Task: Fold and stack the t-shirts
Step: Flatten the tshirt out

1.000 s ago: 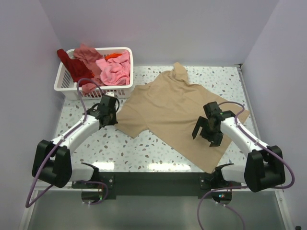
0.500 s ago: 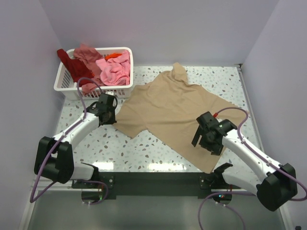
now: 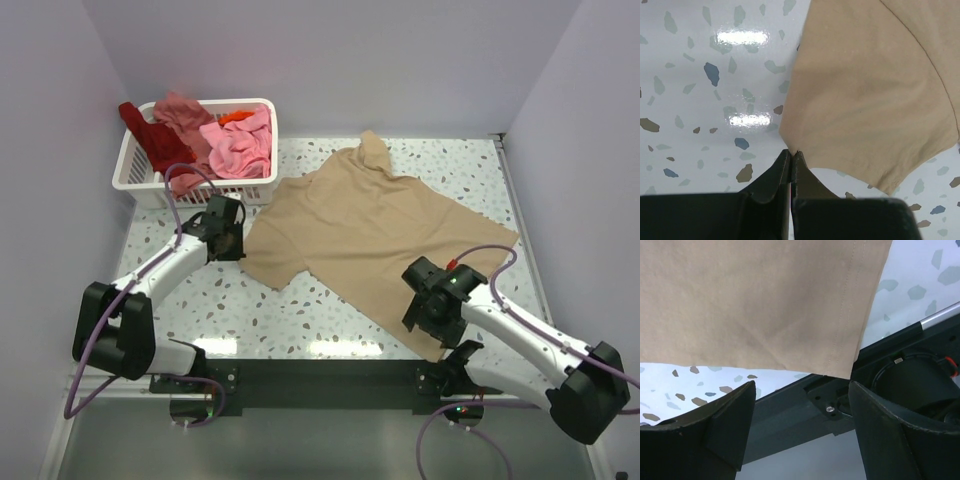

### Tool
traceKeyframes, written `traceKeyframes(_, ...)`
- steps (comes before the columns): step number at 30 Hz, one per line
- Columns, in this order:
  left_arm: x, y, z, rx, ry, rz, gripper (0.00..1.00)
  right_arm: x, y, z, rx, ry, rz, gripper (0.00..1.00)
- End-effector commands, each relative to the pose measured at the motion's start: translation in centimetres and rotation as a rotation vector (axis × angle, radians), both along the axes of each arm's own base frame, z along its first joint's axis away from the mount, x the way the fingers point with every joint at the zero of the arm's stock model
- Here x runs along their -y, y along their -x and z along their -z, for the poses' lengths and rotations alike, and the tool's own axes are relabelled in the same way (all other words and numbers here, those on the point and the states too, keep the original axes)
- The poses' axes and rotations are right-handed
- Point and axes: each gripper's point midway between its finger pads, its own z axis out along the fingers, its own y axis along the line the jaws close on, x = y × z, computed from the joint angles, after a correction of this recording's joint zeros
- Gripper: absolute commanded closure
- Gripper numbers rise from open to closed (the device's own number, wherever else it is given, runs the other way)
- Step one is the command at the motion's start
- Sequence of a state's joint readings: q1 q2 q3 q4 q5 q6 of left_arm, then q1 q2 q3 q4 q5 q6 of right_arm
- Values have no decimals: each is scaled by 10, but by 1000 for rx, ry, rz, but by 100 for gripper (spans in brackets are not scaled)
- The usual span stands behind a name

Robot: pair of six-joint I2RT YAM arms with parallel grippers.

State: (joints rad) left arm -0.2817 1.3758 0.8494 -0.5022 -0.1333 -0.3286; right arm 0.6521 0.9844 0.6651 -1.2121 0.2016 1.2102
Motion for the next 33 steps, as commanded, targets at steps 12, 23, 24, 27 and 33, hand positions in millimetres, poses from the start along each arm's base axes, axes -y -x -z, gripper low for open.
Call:
traceKeyframes(12, 12, -15, -19, 74, 61, 37, 100, 3, 22, 26, -16, 15, 259, 27)
traceKeyframes(23, 13, -22, -21, 67, 62, 32, 100, 5, 36, 46, -79, 37, 320, 28)
traceKeyframes(24, 14, -23, -22, 69, 65, 33, 100, 5, 35, 47, -82, 44, 313, 28)
traceKeyframes(27, 15, -28, -26, 81, 67, 31, 100, 6, 39, 52, -105, 65, 305, 27)
traceKeyframes(33, 14, -31, -32, 91, 60, 26, 100, 6, 41, 58, -105, 75, 314, 40)
